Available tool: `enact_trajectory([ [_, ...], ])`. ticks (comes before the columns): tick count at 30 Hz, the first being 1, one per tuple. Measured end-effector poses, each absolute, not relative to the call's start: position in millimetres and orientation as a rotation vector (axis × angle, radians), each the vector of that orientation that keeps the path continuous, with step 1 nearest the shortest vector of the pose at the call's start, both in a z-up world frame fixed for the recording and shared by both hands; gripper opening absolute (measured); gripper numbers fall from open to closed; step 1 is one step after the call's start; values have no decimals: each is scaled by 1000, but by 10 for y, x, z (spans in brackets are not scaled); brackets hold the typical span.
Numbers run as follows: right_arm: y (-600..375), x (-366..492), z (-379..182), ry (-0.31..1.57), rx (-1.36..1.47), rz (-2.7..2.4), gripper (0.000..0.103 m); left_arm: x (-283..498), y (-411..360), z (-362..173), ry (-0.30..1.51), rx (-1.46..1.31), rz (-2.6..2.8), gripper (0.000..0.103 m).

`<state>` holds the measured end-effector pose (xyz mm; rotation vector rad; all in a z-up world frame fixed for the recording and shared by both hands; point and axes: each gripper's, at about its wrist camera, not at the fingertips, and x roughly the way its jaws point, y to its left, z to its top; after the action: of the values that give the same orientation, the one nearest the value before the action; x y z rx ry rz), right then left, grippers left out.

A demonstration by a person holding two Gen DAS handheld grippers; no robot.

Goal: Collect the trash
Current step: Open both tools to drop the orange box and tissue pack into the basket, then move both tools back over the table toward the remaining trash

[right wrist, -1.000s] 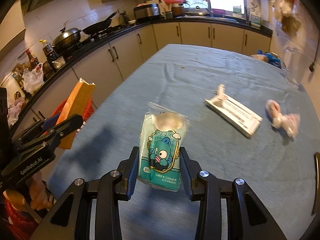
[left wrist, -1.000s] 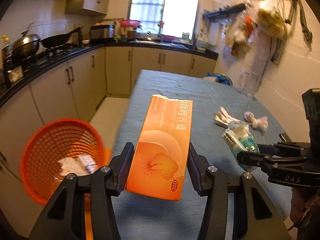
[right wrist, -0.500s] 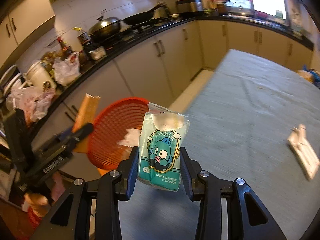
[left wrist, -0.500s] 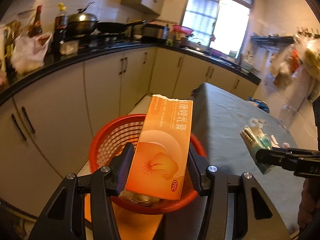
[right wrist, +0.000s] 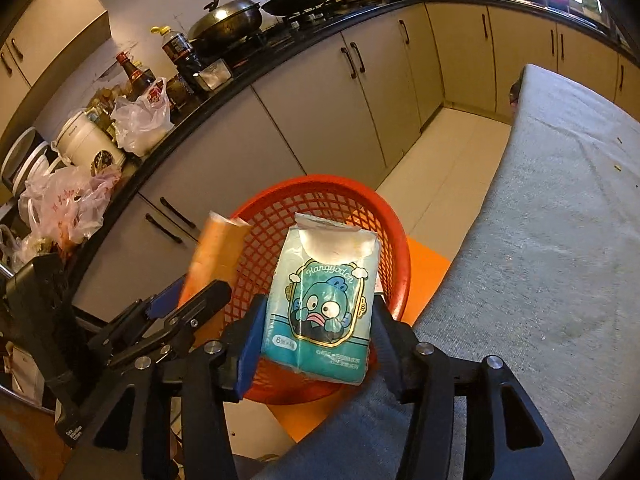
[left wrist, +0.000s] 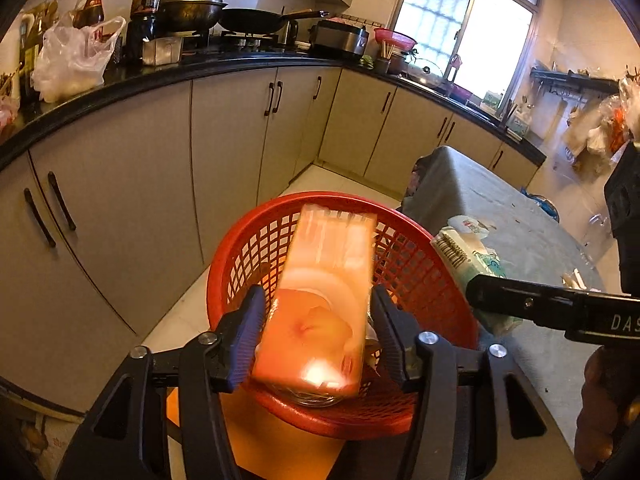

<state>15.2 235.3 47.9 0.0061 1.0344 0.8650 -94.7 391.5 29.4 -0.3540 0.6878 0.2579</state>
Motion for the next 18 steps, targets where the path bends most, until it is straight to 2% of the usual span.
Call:
enact_trajectory([
  [7, 1982, 211, 642, 998, 71, 855, 57, -933, 3797, 409, 672, -343, 241, 59],
  [18, 436, 355, 945, 890, 195, 691, 57, -790, 3130, 671, 671, -263, 121, 59],
])
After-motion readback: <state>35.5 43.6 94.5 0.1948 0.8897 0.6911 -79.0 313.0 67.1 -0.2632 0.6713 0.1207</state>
